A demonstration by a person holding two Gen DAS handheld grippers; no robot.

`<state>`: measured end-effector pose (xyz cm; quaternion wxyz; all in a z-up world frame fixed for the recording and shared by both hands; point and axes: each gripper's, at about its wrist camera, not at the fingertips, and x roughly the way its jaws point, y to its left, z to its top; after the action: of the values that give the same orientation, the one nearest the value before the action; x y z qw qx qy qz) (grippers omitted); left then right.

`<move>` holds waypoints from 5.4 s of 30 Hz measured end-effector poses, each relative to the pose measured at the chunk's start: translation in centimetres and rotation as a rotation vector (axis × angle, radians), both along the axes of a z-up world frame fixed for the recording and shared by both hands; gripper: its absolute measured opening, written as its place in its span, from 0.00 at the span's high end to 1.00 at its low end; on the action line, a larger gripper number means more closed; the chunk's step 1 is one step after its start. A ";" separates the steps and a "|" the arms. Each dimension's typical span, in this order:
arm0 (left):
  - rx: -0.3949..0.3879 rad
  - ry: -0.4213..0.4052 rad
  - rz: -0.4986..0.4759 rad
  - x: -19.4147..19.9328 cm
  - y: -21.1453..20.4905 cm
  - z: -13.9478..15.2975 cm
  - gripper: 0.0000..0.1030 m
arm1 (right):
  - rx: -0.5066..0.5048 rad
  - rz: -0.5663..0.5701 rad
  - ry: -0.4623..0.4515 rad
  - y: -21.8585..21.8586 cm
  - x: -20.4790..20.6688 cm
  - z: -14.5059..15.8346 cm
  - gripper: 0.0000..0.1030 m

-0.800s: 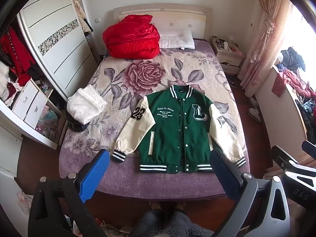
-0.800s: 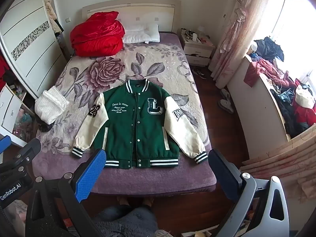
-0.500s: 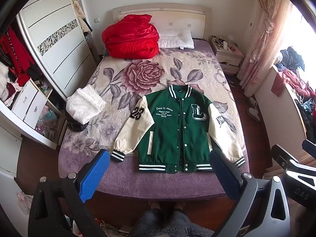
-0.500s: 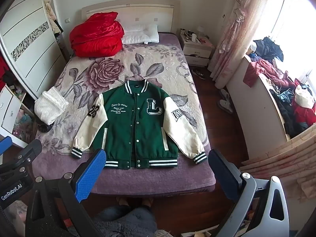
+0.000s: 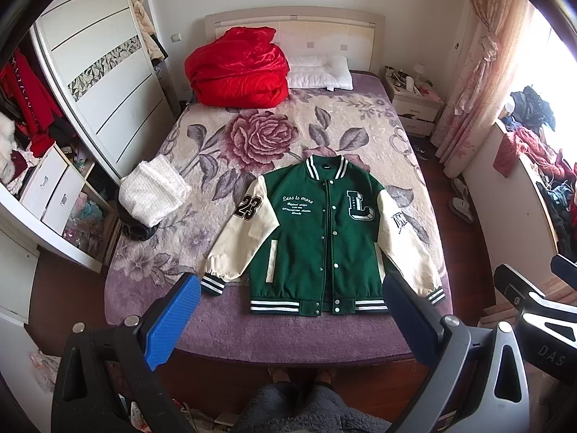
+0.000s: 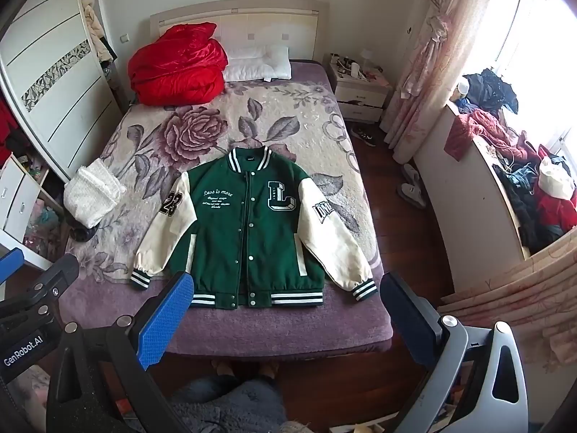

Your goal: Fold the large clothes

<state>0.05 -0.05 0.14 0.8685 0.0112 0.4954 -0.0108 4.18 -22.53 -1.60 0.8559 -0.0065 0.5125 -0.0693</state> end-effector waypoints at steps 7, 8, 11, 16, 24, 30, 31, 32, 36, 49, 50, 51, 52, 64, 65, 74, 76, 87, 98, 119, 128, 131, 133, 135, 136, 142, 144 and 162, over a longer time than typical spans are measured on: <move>-0.004 0.000 0.001 0.1 -0.5 0.5 0.00 | 0.003 0.000 -0.002 0.1 0.4 0.8 0.00; -0.004 -0.001 0.001 0.1 -0.7 0.6 0.00 | 0.004 0.000 -0.003 0.1 0.5 1.0 0.00; -0.005 -0.002 0.004 -0.1 -1.0 0.7 0.00 | 0.003 0.000 -0.004 0.2 0.4 0.8 0.00; -0.007 -0.003 0.003 -0.2 -0.9 0.7 0.00 | 0.001 0.002 -0.006 0.5 0.5 1.0 0.00; -0.011 -0.003 0.003 0.0 -0.5 0.4 0.00 | -0.006 0.018 -0.006 1.3 1.5 1.6 0.00; -0.010 -0.006 0.004 -0.1 -0.2 0.3 0.00 | -0.006 0.016 -0.008 1.4 1.4 1.4 0.00; -0.012 -0.006 0.003 -0.1 -0.2 0.3 0.00 | -0.006 0.016 -0.008 1.4 1.4 1.5 0.00; -0.011 -0.007 0.004 -0.1 -0.2 0.4 0.00 | -0.003 0.018 -0.008 1.4 1.4 1.5 0.00; -0.012 -0.009 0.009 -0.3 -0.3 0.8 0.00 | -0.003 0.017 -0.010 1.4 1.4 1.6 0.00; -0.010 -0.017 0.013 -0.5 -0.6 1.4 0.00 | -0.001 0.015 -0.012 1.4 1.4 1.8 0.00; -0.010 -0.017 0.013 -0.5 -0.7 1.5 0.00 | -0.003 0.016 -0.013 1.4 1.3 1.7 0.00; -0.011 -0.017 0.014 -0.5 -0.6 1.4 0.00 | -0.003 0.016 -0.013 1.4 1.3 1.7 0.00; -0.012 -0.018 0.014 -0.5 -0.8 1.6 0.00 | -0.003 0.016 -0.014 1.4 1.3 1.8 0.00; -0.010 -0.020 0.013 -0.7 -0.8 2.0 0.00 | -0.001 0.016 -0.017 1.5 1.2 1.9 0.00; -0.008 -0.021 0.013 -0.7 -0.9 2.1 0.00 | -0.001 0.017 -0.016 1.6 1.3 2.0 0.00; -0.004 -0.027 0.013 -0.5 -0.7 2.3 0.00 | 0.002 0.013 -0.018 1.5 1.1 1.7 0.00; 0.002 -0.035 0.005 0.2 -0.5 1.7 0.00 | 0.005 0.001 -0.017 1.6 1.2 1.8 0.00; 0.112 -0.137 0.030 7.7 2.2 -8.2 0.00 | 0.221 -0.255 0.137 -2.6 6.2 -10.4 0.08; 0.162 0.086 0.062 14.6 1.5 -23.6 0.00 | 0.441 -0.687 0.280 -16.5 5.3 -33.4 0.28; 0.340 0.326 0.035 23.3 -12.9 -49.2 0.00 | 0.748 -1.046 0.152 -39.8 6.8 -70.2 0.67; 0.338 0.312 -0.135 26.8 -19.6 -53.4 0.00 | 0.593 -1.060 0.207 -43.8 10.2 -69.1 0.59; 0.330 0.323 -0.152 27.9 -20.1 -53.6 0.00 | 0.714 -1.162 0.151 -42.6 7.3 -68.7 0.45; 0.332 0.321 -0.158 28.7 -20.2 -53.7 0.00 | 0.861 -1.221 0.077 -41.4 5.2 -69.7 0.40; 0.333 0.328 -0.157 29.6 -20.5 -54.1 0.00 | 1.028 -1.229 0.022 -40.1 4.6 -72.4 0.39; 0.332 0.333 -0.155 30.0 -20.5 -54.3 0.00 | 1.082 -1.227 0.011 -39.7 5.0 -74.1 0.39; 0.320 0.341 -0.170 32.6 -21.4 -54.1 0.00 | 1.111 -1.274 -0.223 -38.9 9.2 -78.1 0.48; 0.314 0.335 -0.187 33.5 -22.5 -53.6 0.00 | 1.082 -1.267 -0.262 -39.4 11.1 -77.3 0.87; 0.201 0.456 -0.220 48.8 -37.6 -63.6 0.00 | 0.795 -1.072 -0.496 -52.9 24.9 -62.2 0.89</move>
<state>48.87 -37.66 -63.48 0.7225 0.1484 0.6727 -0.0578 29.13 -75.39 -63.77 0.7329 0.5752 0.2216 -0.2879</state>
